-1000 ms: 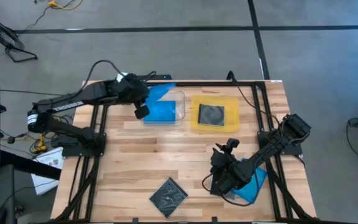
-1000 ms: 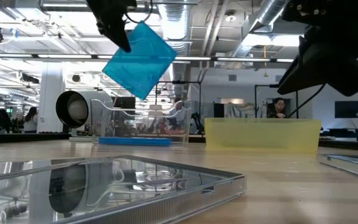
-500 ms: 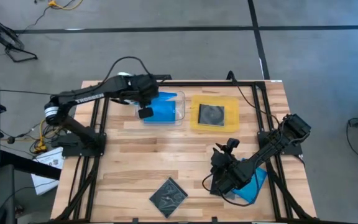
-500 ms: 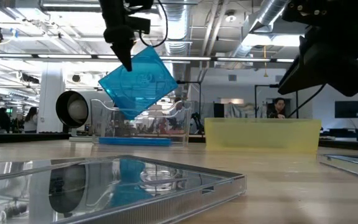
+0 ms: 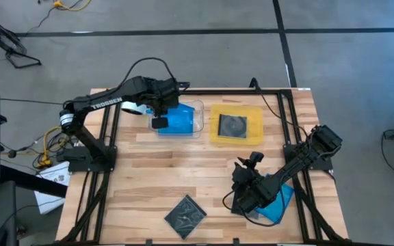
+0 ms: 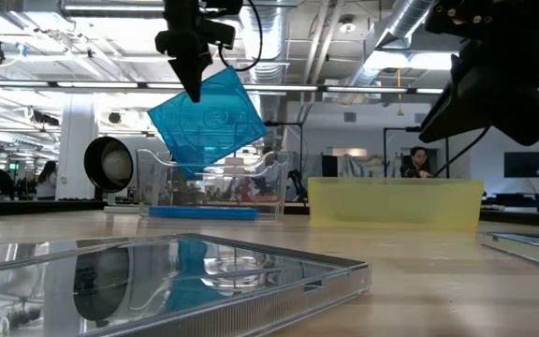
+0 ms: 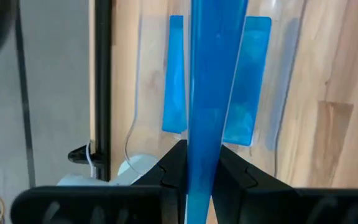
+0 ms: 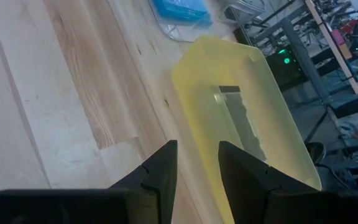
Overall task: Pick & place jewel cases by type
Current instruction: Put the left blue CD case into the transparent bin
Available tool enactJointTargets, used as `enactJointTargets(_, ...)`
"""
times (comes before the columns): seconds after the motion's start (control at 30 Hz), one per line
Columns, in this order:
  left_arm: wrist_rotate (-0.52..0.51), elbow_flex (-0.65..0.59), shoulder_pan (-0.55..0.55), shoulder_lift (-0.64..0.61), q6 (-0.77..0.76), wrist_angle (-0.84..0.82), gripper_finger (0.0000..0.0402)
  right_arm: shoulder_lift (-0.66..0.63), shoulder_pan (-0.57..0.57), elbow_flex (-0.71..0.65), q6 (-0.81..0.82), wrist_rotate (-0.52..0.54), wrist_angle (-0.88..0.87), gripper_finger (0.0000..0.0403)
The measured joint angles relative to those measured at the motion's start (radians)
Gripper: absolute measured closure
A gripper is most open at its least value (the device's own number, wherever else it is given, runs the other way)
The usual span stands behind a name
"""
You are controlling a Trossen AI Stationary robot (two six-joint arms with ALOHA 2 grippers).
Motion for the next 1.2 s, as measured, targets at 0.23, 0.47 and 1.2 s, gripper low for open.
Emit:
enactJointTargets(0.23, 0.038, 0.000, -0.007, 0.000, 0.015, 0.002, 0.0362, 0.000, 0.000, 0.000, 0.000, 0.000, 0.000, 0.0291)
enactJointTargets(0.47, 0.038, 0.000, -0.029, 0.000, 0.022, 0.006, 0.0362, 0.000, 0.000, 0.000, 0.000, 0.000, 0.000, 0.0291)
enactJointTargets(1.2, -0.084, 0.000, -0.058, 0.138, 0.069, -0.074, 0.0362, 0.000, 0.000, -0.001, 0.000, -0.001, 0.000, 0.0291)
